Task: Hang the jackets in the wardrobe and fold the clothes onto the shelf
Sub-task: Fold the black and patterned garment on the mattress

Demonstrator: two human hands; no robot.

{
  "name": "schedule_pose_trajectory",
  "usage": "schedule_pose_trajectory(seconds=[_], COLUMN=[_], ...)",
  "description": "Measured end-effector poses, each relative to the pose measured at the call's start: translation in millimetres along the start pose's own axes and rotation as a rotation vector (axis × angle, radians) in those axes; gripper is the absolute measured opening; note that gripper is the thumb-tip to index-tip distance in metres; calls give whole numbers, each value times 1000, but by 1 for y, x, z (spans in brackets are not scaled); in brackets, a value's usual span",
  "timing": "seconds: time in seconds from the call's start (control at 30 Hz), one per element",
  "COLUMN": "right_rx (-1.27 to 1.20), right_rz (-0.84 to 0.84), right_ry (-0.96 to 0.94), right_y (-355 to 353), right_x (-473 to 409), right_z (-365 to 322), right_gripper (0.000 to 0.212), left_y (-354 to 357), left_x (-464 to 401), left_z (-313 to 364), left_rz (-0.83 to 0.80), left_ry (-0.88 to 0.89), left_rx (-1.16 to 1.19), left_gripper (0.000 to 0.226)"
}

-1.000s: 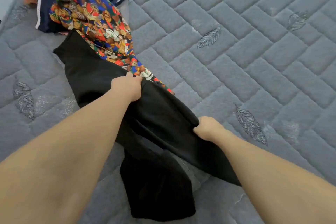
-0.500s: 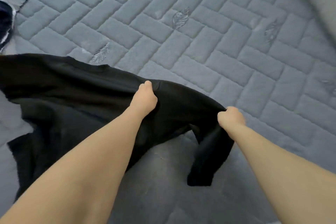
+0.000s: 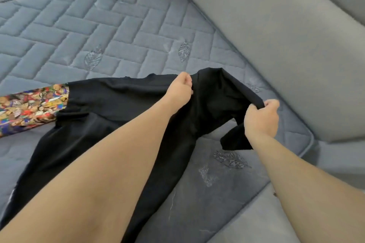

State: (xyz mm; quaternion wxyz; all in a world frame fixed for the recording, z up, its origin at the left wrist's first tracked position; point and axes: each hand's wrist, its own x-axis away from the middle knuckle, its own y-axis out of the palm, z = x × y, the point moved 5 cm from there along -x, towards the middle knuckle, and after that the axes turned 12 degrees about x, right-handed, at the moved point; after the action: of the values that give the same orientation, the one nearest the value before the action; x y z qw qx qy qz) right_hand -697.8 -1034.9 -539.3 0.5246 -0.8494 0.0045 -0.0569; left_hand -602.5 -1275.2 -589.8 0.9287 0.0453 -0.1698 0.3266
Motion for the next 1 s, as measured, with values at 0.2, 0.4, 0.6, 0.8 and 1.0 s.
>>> schedule_pose_trajectory(seconds=[0.2, 0.4, 0.6, 0.8, 1.0], right_rx=[-67, -21, 218, 99, 64], right_rz=[-373, -404, -325, -489, -414], right_ry=[-338, 5, 192, 396, 647], right_y=[43, 81, 128, 218, 248], right_x=[84, 88, 174, 332, 427], right_z=[-37, -42, -11, 60, 88], right_gripper=[9, 41, 89, 83, 57], left_y=[-110, -237, -263, -351, -416], left_x=[42, 118, 180, 257, 318], left_z=[-36, -128, -196, -251, -313], left_rz=[131, 135, 124, 672, 717], left_ry=[-87, -499, -646, -654, -716], left_rx=[2, -396, -571, -647, -527], left_gripper=[18, 30, 49, 71, 67])
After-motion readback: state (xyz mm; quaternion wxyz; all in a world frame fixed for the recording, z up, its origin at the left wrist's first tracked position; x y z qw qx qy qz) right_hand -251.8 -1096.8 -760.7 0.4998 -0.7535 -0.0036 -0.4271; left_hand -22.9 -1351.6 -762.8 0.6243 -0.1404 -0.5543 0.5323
